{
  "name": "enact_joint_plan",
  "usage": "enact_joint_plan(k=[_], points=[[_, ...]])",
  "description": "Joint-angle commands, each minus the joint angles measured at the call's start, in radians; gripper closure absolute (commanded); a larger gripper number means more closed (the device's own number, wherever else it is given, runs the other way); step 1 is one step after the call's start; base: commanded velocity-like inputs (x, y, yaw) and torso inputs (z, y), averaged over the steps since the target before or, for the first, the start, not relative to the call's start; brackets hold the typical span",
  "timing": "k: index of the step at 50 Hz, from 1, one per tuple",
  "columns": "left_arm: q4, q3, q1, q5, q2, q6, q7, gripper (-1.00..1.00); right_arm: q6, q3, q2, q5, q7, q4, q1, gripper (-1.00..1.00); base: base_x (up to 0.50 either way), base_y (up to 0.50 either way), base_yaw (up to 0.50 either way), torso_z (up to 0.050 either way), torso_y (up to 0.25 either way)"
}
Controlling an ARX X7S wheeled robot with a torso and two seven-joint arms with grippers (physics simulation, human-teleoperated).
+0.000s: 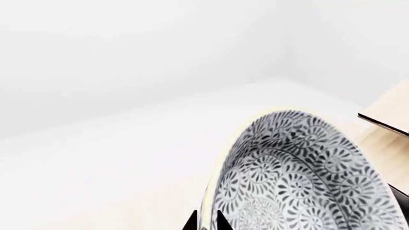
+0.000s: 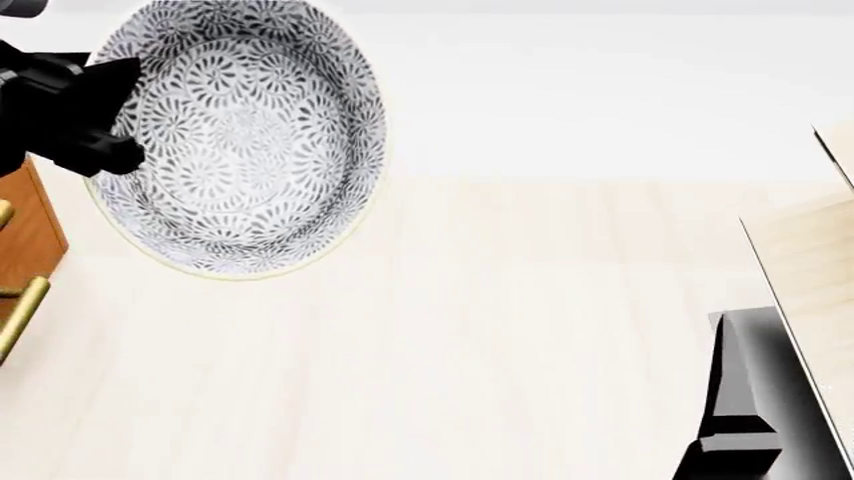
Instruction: Close the top drawer of the cabinet and put the bowl on top of it.
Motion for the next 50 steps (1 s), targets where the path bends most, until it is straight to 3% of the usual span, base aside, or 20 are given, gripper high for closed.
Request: enact_joint_plan(k=[1, 50], points=[[-0.012, -0.060, -0.037, 0.003, -0.009, 0.015, -0.004, 1.00, 0.000, 0.027, 0.007, 0.016, 0.009, -0.014, 0.010, -1.00, 0.00, 0.00, 0.00, 0.000, 0.000], [-0.030, -0.211, -0.089, -0.013, -0.077, 0.017, -0.147, 1.00, -0.017, 0.054, -0.007, -0.013, -0.021, -0.023, -0.045, -1.00, 0.00, 0.00, 0.00, 0.000, 0.000]])
